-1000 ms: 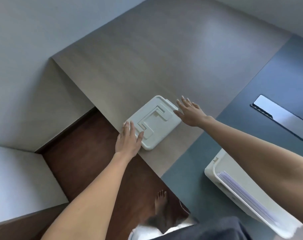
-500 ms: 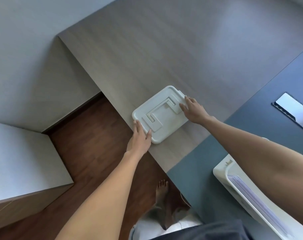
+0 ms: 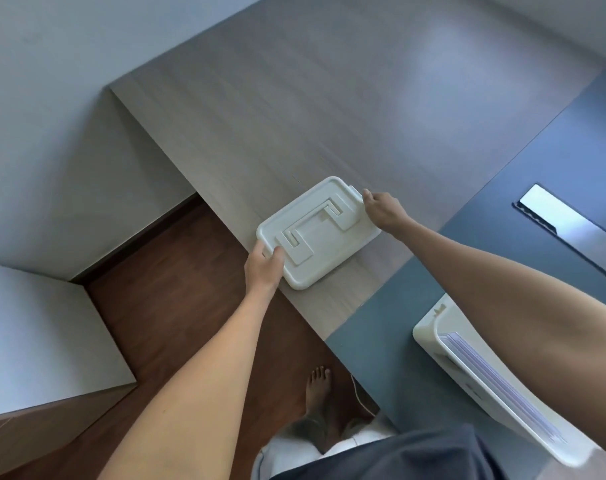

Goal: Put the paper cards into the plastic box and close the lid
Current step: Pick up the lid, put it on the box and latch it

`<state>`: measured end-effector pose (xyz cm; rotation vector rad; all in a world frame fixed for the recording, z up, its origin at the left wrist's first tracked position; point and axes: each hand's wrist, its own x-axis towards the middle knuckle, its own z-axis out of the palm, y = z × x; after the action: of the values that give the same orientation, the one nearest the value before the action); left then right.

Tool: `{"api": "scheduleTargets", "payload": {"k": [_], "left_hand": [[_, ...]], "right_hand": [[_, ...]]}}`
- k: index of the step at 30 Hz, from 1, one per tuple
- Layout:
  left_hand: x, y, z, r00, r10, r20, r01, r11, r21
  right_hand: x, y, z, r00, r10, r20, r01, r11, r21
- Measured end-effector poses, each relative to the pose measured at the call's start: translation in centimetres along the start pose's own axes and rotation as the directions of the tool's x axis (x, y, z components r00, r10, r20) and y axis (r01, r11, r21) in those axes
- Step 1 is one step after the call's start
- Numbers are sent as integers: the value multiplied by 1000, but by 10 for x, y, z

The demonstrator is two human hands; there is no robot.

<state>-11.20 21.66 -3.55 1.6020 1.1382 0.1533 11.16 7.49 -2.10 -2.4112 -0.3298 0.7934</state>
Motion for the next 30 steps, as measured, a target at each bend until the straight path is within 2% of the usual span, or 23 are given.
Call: {"api": "scheduleTargets", "payload": {"k": [3, 6, 15, 23, 30], "left_hand": [[-7, 11, -2, 998, -34, -53, 30, 997, -75], [-10, 24, -3, 998, -24, -57, 19, 997, -75], [-18, 79, 21, 988, 108, 110, -100, 992, -75], [-31, 123, 85, 933, 264, 245, -229, 960, -162], [-83, 152, 129, 889, 340, 307, -304, 939, -159]], "right_hand": [[-11, -2, -9, 1000, -10, -29, 11, 1000, 19], [-23, -2, -23, 996, -5, -88, 10, 999, 53], [-77, 21, -95, 933, 56, -357, -13, 992, 122], [-141, 76, -159, 791, 190, -582, -85, 976, 203], [-195, 141, -186, 665, 413, -622, -142, 888, 437]]}}
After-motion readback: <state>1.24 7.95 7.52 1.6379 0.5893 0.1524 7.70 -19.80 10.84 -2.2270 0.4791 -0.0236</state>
